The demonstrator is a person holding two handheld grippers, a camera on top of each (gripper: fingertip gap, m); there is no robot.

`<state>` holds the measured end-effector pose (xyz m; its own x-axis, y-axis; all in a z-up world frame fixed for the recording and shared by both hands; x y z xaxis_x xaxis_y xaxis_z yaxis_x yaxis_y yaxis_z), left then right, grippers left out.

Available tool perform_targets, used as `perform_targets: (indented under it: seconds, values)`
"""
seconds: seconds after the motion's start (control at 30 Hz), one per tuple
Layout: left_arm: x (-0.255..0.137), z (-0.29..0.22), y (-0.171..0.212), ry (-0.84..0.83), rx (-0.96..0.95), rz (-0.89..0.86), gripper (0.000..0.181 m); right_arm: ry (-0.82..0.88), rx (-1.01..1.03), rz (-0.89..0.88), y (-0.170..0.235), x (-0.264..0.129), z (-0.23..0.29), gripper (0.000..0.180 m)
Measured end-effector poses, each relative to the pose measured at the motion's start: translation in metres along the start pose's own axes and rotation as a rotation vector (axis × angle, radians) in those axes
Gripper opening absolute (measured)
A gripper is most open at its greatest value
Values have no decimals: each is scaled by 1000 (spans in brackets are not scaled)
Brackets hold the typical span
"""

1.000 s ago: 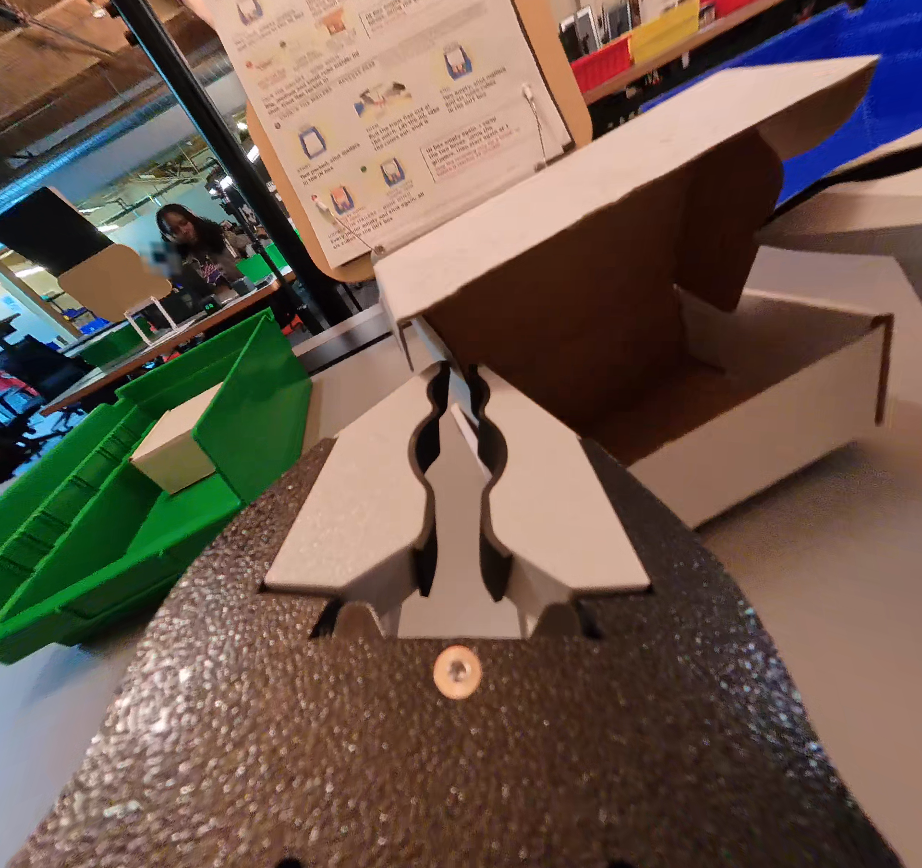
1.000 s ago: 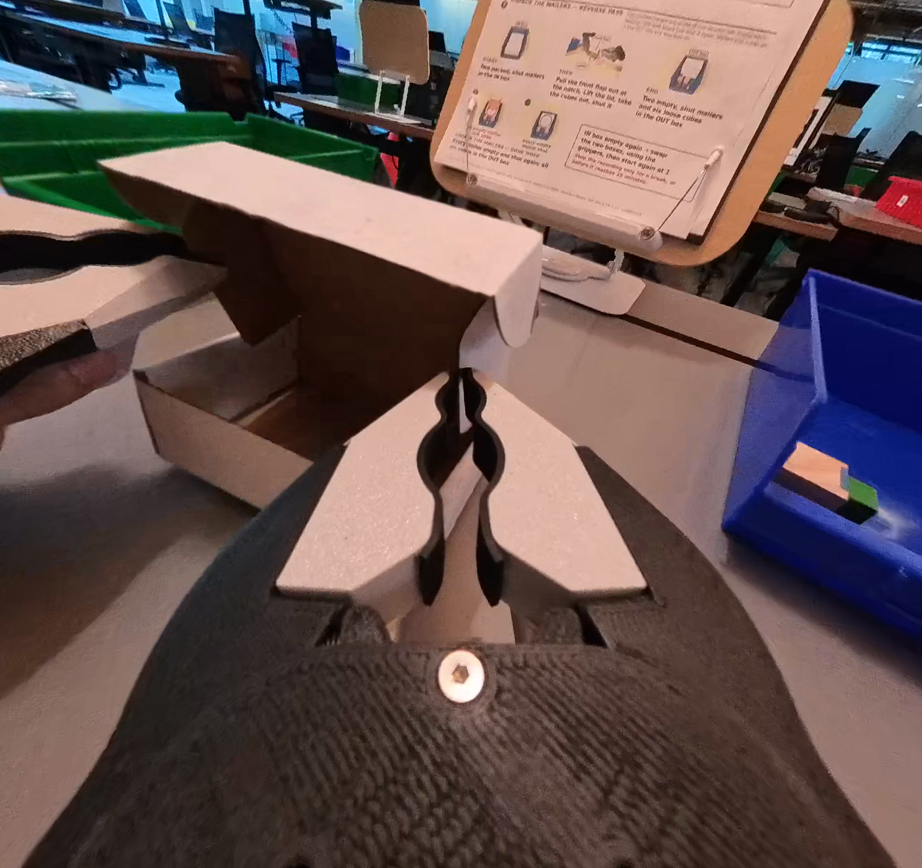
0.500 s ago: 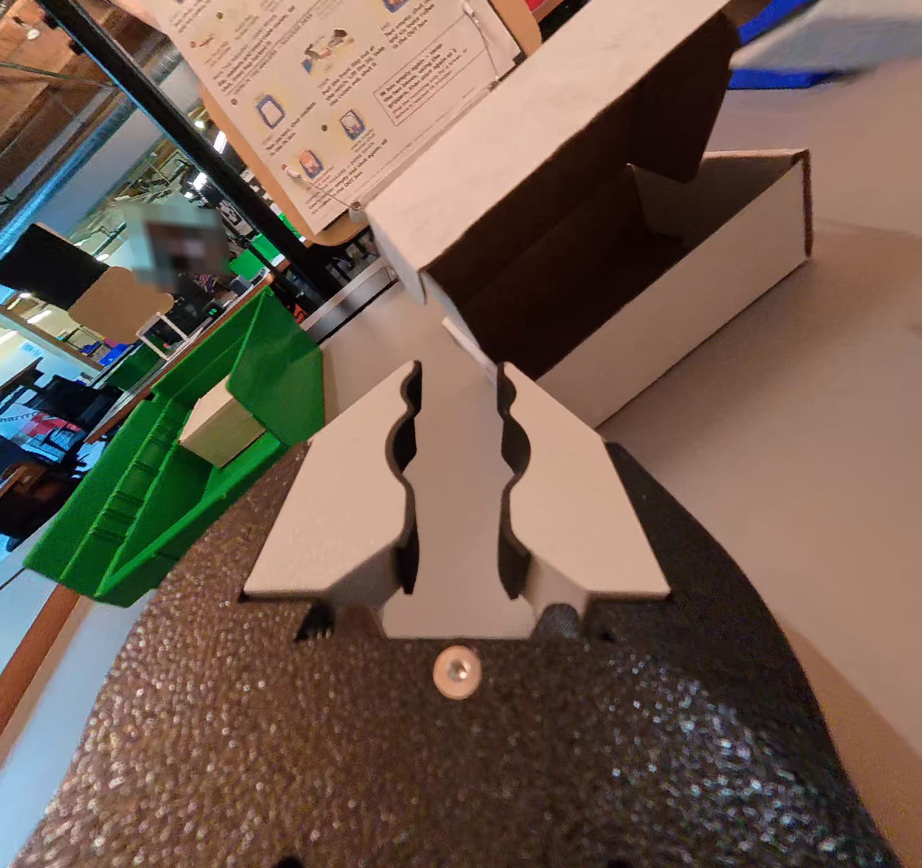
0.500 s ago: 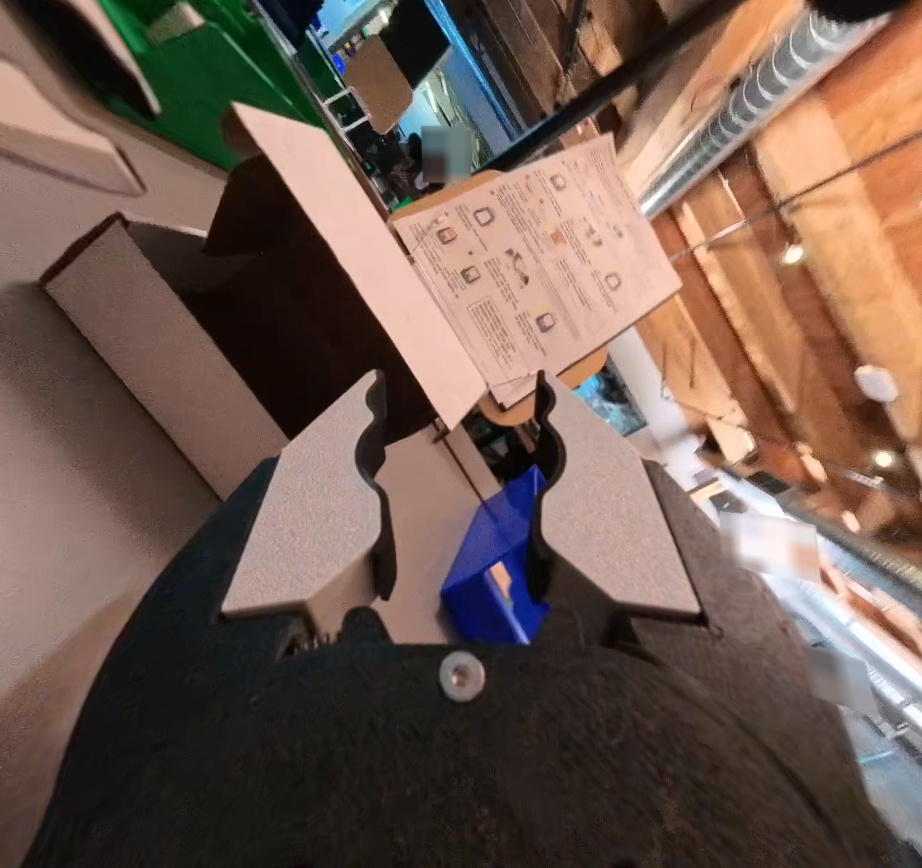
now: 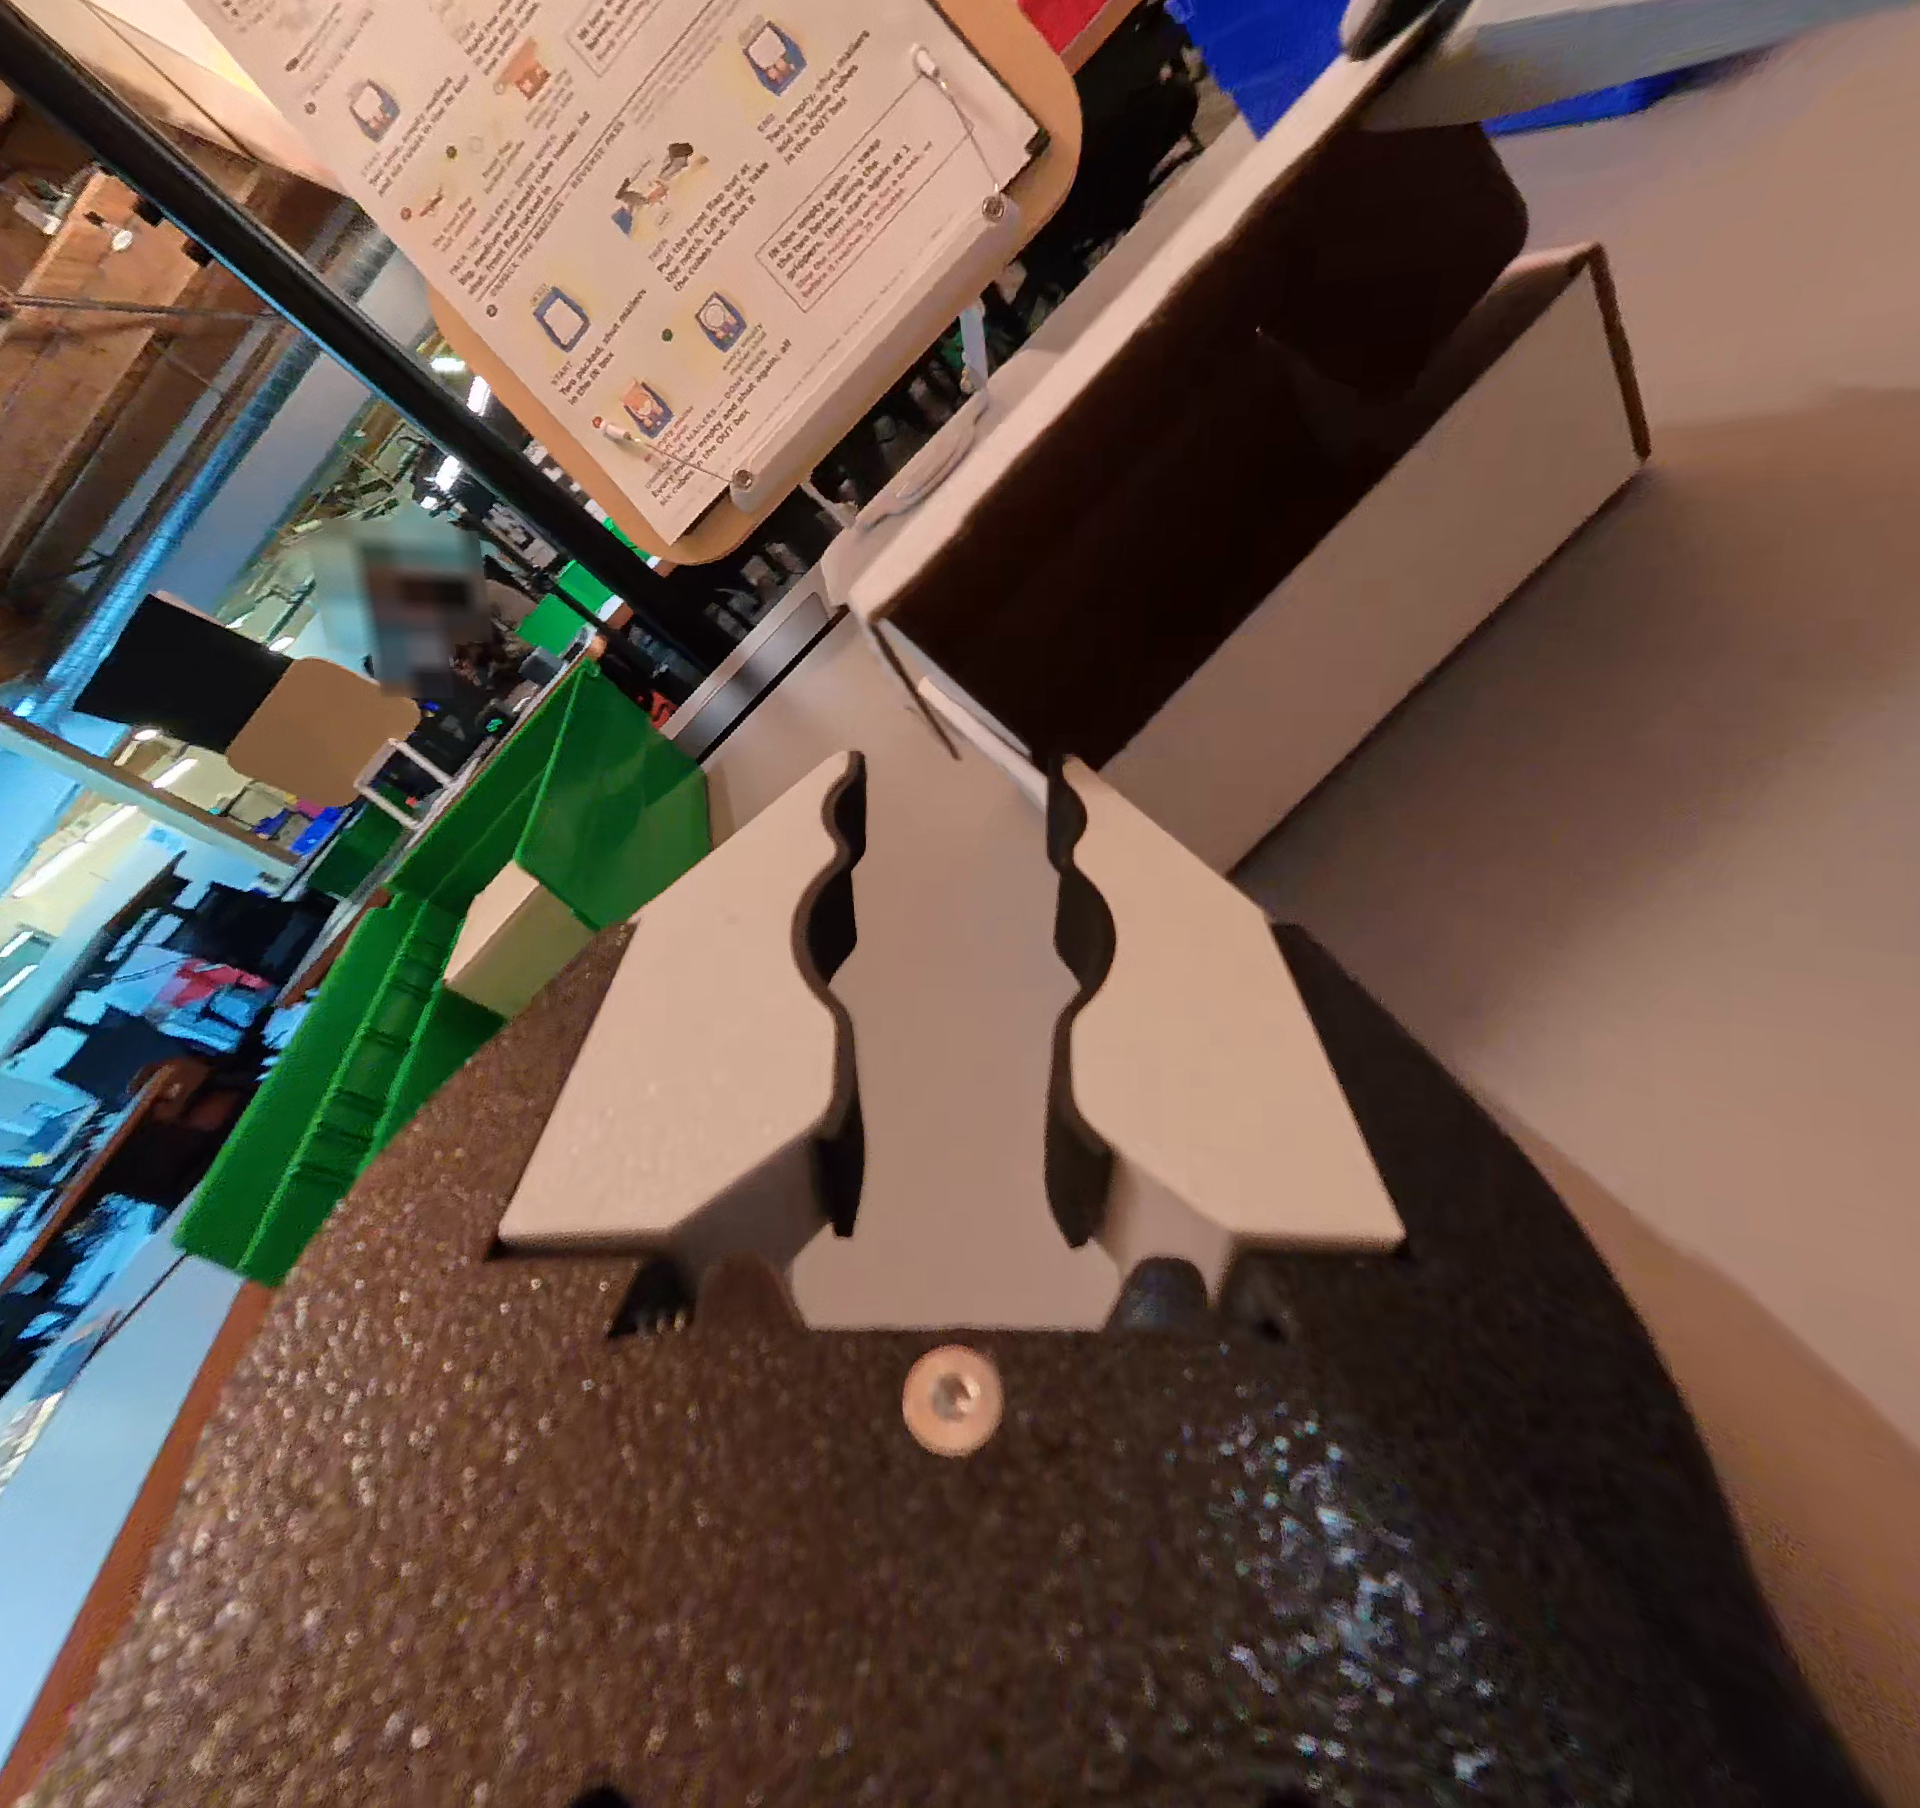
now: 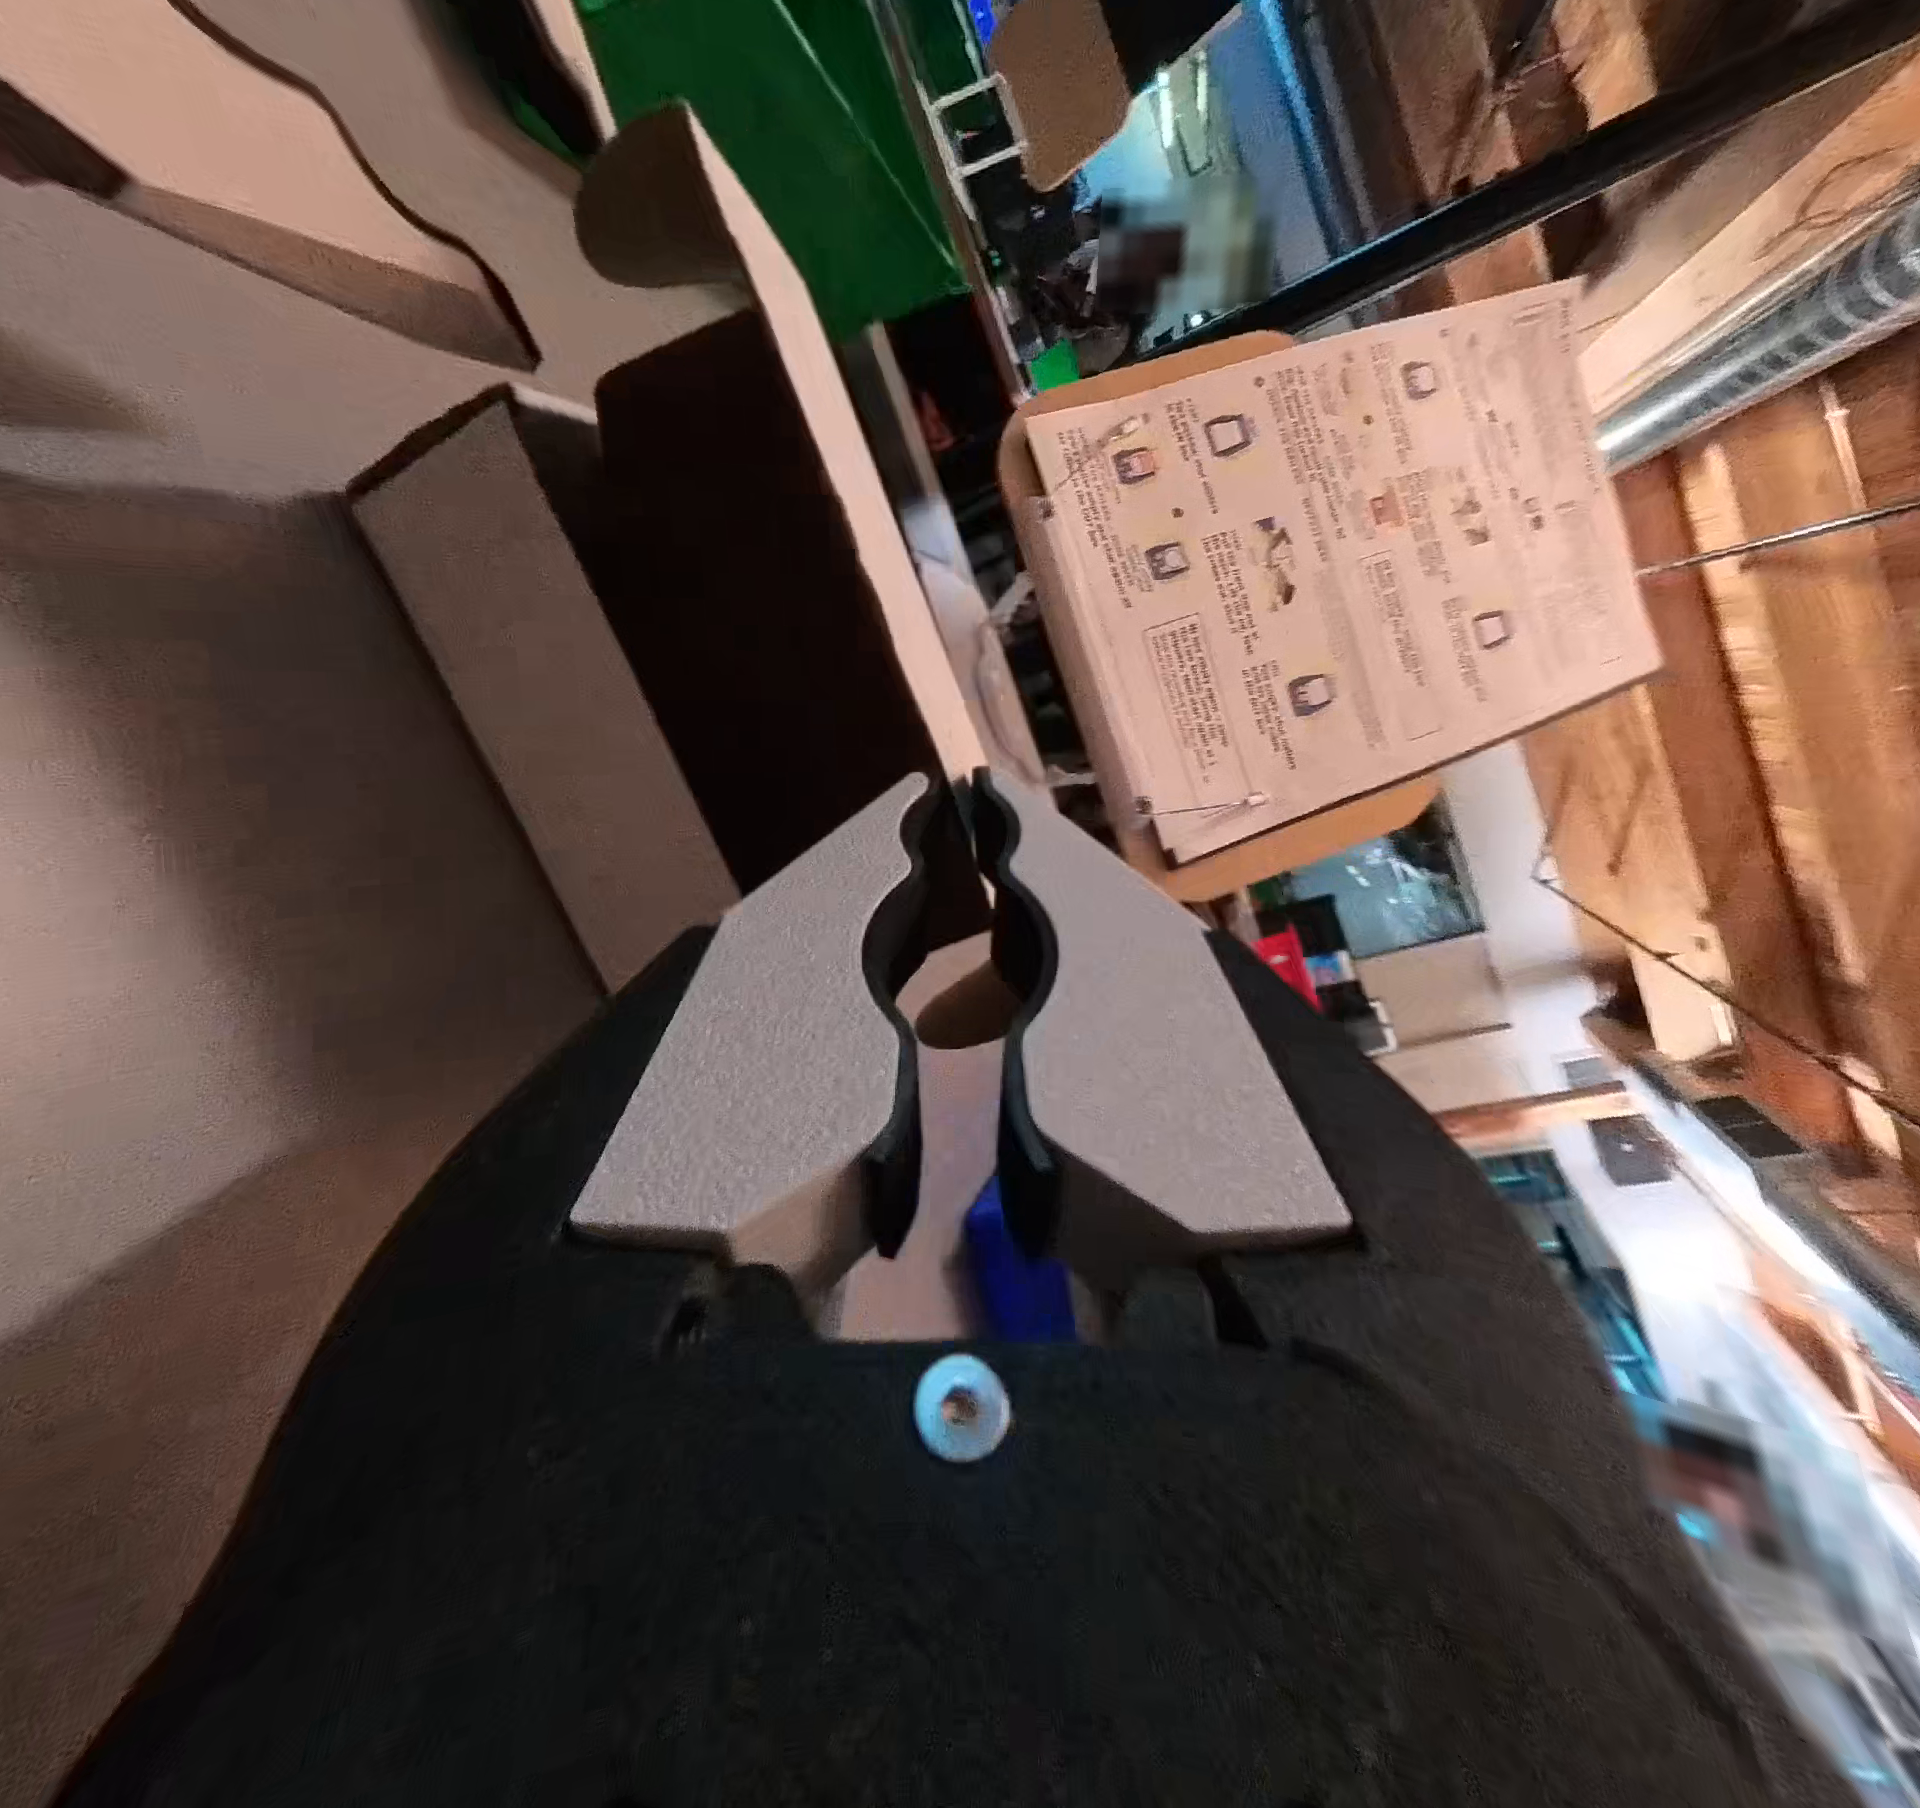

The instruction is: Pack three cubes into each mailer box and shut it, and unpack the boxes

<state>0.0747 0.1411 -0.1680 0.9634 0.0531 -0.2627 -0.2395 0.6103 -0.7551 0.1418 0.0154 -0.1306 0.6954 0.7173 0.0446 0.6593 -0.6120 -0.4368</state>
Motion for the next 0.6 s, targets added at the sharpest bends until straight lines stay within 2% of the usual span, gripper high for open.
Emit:
perform_targets:
  seconds: [0.1,0.17,0.23,0.47,0.6]
  values:
    - [-5,-3,1,-17,36,39,28,-110,1,29,2,-6,9,3]
    - [-4,-11,0,25,59,48,13,-140,-11,30,4,-6,16,3]
    - [-1,-17,6,71,52,104,8,-174,-6,40,9,-7,25,4]
    - [2,-23,13,149,-74,175,4,-187,94,25,22,-8,36,9]
    - [4,-22,11,173,-148,182,3,-130,137,74,32,-10,36,26]
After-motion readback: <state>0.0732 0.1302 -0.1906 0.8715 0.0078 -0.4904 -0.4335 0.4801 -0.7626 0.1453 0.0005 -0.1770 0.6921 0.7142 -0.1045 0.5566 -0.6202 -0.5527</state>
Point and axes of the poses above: each gripper's, where its closed fingertips meet, x out along the fingers, y out of its underside, z = x × y across the jaws, the point moved 5 cm from there along -x, back along the fingers, and after that the axes turned 11 degrees about y, right-handed, at the moved point
